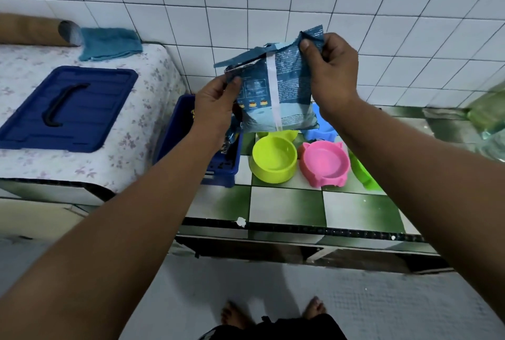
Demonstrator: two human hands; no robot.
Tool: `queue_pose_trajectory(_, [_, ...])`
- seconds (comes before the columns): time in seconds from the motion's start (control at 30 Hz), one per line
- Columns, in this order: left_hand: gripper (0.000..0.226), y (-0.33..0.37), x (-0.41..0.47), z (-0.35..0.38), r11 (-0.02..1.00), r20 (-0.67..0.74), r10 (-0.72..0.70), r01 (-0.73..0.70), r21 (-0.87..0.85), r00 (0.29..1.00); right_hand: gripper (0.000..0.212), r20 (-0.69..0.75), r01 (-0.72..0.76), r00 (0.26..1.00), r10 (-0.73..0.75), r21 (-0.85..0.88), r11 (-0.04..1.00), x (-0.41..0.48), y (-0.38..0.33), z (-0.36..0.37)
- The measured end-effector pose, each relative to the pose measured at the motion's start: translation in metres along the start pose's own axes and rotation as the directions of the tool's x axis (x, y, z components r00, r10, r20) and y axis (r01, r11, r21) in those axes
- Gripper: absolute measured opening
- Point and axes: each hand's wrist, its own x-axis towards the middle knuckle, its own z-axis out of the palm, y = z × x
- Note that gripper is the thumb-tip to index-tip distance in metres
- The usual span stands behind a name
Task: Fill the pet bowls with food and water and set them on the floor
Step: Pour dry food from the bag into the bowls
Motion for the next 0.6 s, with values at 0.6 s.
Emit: queue_pose_trajectory(0.6, [0.044, -0.083, -0.025, 0.177, 0.964, 0.298, -0.207, 0.142, 0.226, 0.932, 0.017, 0.025, 0.077, 0.997, -0.075, -0.112, 0.991, 0.046, 0.018, -0.158])
